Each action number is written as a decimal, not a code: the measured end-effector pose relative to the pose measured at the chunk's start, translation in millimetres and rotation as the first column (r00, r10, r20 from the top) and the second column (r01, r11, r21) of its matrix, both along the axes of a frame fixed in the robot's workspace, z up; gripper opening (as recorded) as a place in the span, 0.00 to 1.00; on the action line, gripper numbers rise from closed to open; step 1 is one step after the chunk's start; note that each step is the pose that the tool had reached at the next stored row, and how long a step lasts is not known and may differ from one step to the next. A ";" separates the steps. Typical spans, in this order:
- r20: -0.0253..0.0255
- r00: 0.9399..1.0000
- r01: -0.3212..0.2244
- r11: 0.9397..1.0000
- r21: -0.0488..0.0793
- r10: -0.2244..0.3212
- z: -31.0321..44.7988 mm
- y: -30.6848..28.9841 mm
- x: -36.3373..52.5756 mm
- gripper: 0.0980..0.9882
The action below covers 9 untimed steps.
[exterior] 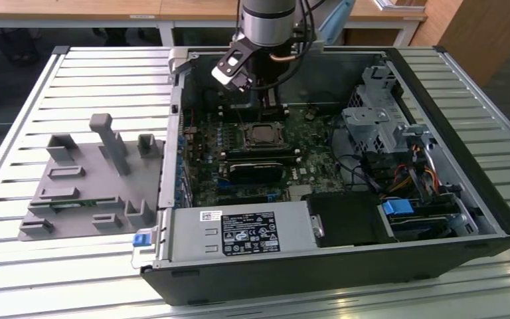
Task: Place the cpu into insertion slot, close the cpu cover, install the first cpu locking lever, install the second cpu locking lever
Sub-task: 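Install the first cpu locking lever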
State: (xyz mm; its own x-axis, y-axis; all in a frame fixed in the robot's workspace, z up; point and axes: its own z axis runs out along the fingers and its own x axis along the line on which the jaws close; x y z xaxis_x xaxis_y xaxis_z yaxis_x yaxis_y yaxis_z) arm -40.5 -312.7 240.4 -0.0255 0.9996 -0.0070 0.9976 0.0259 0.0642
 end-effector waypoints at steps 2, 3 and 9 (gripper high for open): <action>0.000 1.000 0.000 1.000 0.000 0.000 0.5 0.0 0.0 0.01; 0.000 1.000 0.000 1.000 0.000 0.000 0.8 0.0 0.0 0.01; 0.000 1.000 0.000 1.000 0.000 0.000 2.4 0.0 0.0 0.01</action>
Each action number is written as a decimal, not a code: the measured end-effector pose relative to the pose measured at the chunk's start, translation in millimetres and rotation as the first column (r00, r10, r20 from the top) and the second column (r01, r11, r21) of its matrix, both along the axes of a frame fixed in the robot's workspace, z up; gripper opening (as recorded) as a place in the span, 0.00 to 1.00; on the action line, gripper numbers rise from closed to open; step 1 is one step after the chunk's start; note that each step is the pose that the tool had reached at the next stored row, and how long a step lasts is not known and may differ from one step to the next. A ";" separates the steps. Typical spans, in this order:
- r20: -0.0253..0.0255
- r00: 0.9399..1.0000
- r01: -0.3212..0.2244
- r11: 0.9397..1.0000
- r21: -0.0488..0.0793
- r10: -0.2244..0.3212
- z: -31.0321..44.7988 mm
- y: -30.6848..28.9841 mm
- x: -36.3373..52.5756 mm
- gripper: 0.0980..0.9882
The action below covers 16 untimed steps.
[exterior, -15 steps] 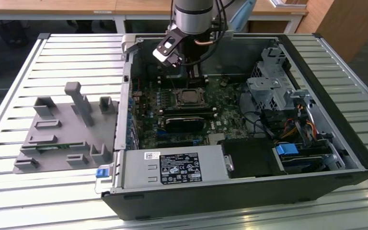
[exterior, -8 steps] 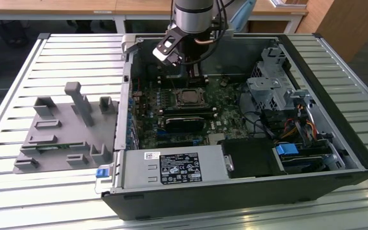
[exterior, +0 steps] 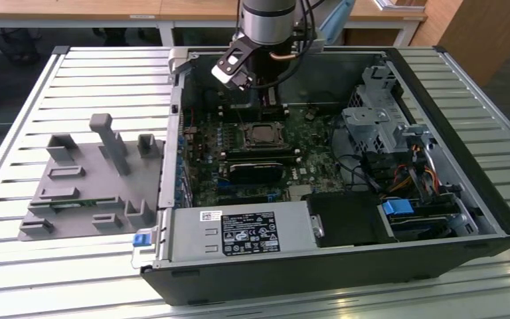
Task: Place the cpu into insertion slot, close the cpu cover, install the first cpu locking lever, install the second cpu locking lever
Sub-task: 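Install the first cpu locking lever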
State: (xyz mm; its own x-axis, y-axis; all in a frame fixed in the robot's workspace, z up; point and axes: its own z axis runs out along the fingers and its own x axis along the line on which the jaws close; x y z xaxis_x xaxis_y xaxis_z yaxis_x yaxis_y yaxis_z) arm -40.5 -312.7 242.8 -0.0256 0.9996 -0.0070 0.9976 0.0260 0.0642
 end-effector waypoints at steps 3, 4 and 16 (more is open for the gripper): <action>0.000 1.000 0.000 1.000 0.000 0.000 0.7 0.0 0.0 0.01; 0.000 1.000 0.000 1.000 0.000 0.000 1.0 0.0 0.0 0.01; 0.000 1.000 0.000 1.000 0.000 0.000 3.8 0.0 0.0 0.01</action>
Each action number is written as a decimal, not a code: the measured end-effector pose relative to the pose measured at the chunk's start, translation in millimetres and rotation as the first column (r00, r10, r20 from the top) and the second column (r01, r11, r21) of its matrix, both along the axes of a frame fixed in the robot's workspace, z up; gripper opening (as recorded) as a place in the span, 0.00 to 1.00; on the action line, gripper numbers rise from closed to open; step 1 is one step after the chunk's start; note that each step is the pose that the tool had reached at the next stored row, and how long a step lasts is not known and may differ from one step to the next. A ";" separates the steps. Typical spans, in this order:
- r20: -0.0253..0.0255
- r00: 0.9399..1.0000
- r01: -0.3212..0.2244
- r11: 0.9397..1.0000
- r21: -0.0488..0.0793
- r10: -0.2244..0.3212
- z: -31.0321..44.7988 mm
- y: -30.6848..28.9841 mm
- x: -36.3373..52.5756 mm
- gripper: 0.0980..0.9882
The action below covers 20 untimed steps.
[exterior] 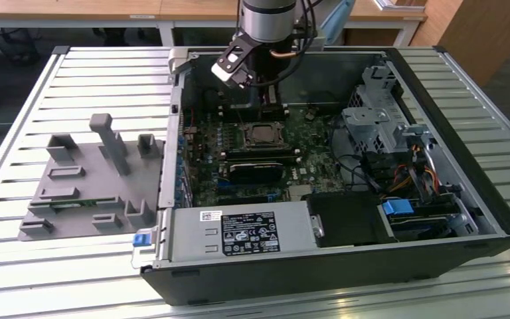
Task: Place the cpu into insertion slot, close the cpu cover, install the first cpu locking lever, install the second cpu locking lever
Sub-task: 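Install the first cpu locking lever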
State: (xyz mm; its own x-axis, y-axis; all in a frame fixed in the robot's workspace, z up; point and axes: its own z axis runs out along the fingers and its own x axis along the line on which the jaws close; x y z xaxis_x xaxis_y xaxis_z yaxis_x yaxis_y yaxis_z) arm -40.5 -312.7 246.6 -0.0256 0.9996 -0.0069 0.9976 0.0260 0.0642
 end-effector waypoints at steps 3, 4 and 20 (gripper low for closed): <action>0.000 1.000 0.000 1.000 0.000 0.000 0.6 0.0 0.0 0.01; 0.000 1.000 0.000 1.000 0.000 0.000 0.8 0.0 0.0 0.01; 0.000 1.000 0.000 1.000 0.000 0.000 4.4 0.0 0.0 0.01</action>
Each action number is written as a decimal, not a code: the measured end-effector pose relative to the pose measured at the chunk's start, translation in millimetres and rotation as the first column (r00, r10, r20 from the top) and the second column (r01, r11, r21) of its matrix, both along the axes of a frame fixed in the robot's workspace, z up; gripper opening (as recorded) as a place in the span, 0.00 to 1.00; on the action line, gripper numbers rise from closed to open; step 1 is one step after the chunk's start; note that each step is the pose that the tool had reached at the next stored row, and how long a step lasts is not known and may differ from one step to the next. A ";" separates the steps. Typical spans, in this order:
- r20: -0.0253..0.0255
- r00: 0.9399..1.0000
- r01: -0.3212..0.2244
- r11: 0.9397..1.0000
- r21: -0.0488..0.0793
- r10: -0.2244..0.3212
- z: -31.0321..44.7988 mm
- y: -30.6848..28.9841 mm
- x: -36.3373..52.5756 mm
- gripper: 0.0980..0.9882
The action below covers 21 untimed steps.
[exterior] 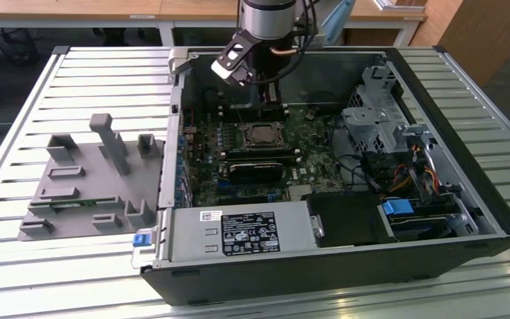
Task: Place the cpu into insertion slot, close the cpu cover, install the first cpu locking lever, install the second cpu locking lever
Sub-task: 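Install the first cpu locking lever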
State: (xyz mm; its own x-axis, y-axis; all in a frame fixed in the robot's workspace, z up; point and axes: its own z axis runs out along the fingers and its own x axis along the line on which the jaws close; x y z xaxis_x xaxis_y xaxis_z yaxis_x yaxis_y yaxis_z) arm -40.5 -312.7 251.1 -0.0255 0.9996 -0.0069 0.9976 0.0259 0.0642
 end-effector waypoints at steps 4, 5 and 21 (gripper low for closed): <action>0.000 1.000 0.000 1.000 0.000 0.000 1.0 0.0 0.0 0.01; 0.000 1.000 0.000 1.000 0.000 0.000 1.3 0.0 0.0 0.01; 0.000 1.000 0.000 1.000 0.000 0.000 5.4 0.0 0.0 0.01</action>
